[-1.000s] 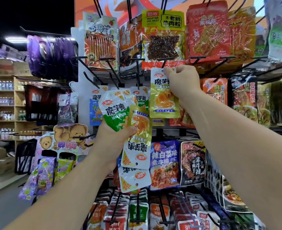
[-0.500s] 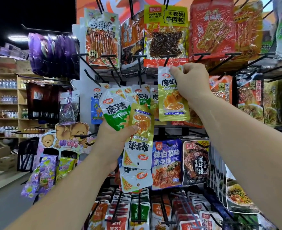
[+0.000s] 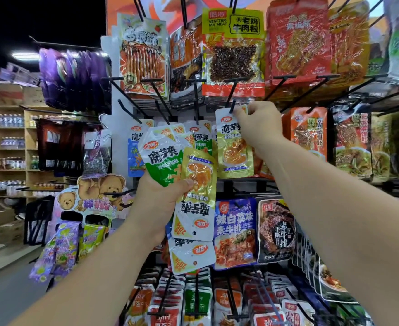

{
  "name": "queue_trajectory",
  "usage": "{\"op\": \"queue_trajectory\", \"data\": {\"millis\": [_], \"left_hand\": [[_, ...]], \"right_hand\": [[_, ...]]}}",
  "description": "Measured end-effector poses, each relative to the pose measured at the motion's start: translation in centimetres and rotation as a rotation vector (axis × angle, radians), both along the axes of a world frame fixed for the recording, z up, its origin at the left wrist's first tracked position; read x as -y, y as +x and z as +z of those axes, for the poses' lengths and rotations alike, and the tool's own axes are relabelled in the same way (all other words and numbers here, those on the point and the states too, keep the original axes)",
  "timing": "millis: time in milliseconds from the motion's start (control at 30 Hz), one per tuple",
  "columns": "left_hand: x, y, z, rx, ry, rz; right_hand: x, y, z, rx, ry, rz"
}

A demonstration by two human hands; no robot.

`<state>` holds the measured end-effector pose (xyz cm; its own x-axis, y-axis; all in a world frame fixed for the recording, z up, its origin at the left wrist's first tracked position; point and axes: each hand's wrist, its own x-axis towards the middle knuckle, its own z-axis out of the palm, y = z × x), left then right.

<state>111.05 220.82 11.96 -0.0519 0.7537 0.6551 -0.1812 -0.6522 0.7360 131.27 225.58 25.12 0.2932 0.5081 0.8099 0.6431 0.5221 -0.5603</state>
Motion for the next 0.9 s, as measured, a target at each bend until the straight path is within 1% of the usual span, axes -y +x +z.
{"op": "queue_trajectory", "data": {"millis": [67,133,167,200,267,333,367,433,500,567,633,767,900], "left_hand": [[-0.1,0.0,-0.1,0.012,-0.009,0.008],[-0.1,0.0,-0.1,0.015,-0.008,0.014],[-0.1,0.0,-0.1,0.013,0.000,0.014],[-0.2,0.0,-0.1,0.011,0.006,0.012],[-0.2,0.1,0.0,0.011,0.010,0.000],[-0.1,0.2,0.0,0.017,0.002,-0.010],[-0.1,0.2,0.0,0.019,-0.005,-0.012],[-0.1,0.2,0.0,0.024,-0.016,-0.009],[-0.1,0.1,0.0,0.028,-0.015,0.007],[-0.1,0.1,0.1,0.024,-0.007,0.027],[0.0,0.2,0.1,0.031,-0.019,0.018],[0.1,0.2,0.1,0.042,-0.048,0.006],[0.3,0.2,0.3,0.044,-0.046,0.003]], "right_hand": [[-0.8,0.0,0.0,0.019,-0.061,-0.018],[-1.2,0.3,-0.2,0.101,-0.150,-0.065],[-1.0,0.5,-0.4,0.155,-0.166,-0.100],[-0.6,0.6,-0.8,0.218,-0.139,-0.136],[0.7,0.8,-2.0,0.392,0.005,-0.225],[1.3,1.1,-3.1,0.661,0.147,-0.347],[1.4,1.2,-3.5,0.797,0.153,-0.396],[1.0,1.4,-3.7,1.000,0.019,-0.442],[0.1,1.5,-3.6,1.119,-0.109,-0.483],[-0.6,1.3,-3.6,1.201,-0.175,-0.571],[-1.2,1.0,-3.6,1.230,-0.231,-0.617],[-2.6,0.5,-3.3,1.234,-0.296,-0.641],[-4.0,0.1,-3.4,1.244,-0.358,-0.613]]}}
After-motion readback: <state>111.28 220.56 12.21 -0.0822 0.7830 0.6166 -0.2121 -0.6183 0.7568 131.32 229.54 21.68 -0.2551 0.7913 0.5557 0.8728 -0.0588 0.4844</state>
